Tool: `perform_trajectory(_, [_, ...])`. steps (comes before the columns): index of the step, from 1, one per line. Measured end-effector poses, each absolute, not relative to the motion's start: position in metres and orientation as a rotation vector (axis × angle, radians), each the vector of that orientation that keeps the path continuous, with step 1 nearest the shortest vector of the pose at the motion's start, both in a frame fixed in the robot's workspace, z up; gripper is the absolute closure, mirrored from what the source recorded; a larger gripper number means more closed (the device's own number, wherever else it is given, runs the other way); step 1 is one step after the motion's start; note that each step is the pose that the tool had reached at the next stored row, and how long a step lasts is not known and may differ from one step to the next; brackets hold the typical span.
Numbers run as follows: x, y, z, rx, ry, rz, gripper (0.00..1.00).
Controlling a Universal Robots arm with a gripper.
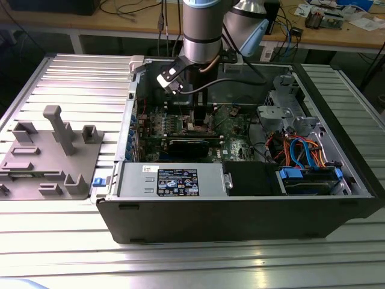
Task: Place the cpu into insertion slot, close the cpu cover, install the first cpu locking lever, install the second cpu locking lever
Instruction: 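Place the cpu into insertion slot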
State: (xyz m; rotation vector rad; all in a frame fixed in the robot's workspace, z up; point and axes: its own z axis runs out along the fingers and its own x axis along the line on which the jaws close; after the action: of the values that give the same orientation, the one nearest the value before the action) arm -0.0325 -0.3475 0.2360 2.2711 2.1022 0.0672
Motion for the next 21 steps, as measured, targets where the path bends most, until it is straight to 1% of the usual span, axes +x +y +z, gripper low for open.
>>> perform_trajectory(21, [-0.0325, -0.3475, 0.2317, 2.271, 2.102, 0.067, 0.46])
